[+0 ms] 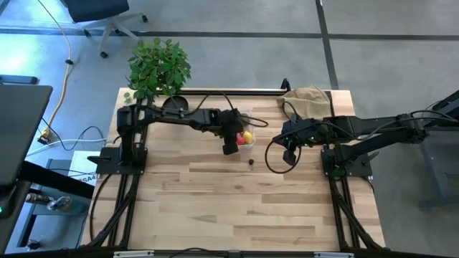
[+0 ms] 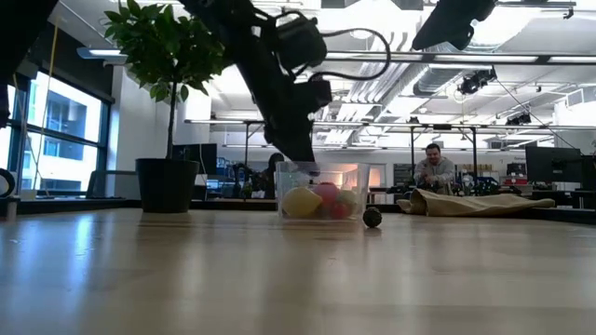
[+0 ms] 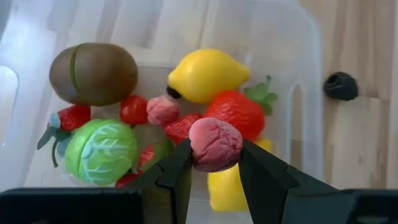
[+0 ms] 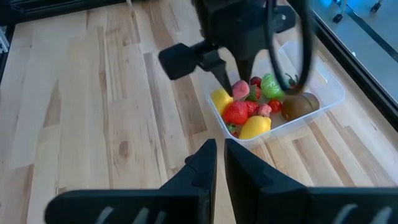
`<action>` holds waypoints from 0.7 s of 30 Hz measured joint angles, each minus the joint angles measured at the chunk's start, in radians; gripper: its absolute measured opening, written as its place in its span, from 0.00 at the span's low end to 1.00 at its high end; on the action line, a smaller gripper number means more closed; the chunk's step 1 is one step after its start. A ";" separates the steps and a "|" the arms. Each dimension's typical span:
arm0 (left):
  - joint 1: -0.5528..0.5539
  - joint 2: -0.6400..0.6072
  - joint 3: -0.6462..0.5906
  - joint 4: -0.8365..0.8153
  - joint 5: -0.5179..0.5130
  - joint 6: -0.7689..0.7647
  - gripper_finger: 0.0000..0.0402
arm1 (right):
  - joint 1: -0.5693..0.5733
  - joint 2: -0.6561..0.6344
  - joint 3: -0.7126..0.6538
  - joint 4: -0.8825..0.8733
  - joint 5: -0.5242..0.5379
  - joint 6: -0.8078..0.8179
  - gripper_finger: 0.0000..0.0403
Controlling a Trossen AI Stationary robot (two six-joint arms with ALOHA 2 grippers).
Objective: Pick and placing Produce into tupperware
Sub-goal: Put the pink peach into the transparent bin
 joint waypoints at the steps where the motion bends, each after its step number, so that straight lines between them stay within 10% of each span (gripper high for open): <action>1: 0.001 0.003 0.000 0.000 0.003 0.000 0.28 | 0.000 0.000 0.000 0.000 0.000 0.000 0.06; 21: 0.000 0.009 0.000 -0.004 0.001 0.000 0.38 | 0.000 0.000 0.000 0.000 0.000 0.000 0.06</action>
